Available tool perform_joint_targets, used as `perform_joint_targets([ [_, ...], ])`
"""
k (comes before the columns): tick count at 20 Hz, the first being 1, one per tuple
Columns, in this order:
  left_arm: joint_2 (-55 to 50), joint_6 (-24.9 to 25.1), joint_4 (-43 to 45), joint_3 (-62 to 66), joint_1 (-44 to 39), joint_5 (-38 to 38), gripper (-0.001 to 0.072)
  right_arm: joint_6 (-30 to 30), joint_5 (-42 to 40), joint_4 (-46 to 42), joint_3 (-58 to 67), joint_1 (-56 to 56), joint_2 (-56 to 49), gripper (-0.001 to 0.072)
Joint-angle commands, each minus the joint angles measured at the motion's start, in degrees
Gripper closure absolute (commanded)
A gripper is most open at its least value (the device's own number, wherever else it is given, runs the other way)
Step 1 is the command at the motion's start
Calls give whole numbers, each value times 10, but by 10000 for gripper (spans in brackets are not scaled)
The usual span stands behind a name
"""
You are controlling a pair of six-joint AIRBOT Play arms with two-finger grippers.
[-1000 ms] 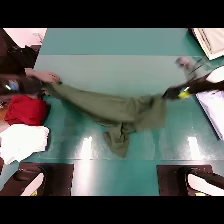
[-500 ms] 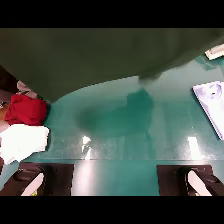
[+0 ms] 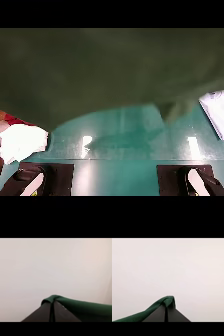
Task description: Fold the shirts.
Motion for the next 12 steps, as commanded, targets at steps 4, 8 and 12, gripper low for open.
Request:
perform_joint_targets([
  [4,-169,-3,10,-74,0,-263,683,53,235,-9,-69,81,-139,698],
  [8,-320,-3,80,-149,0,-295,683,76,305,-129,-172,180,-277,698],
  [12,-438,18,85,-165,0,-222,683,79,255,-142,-190,193,-411,698],
])
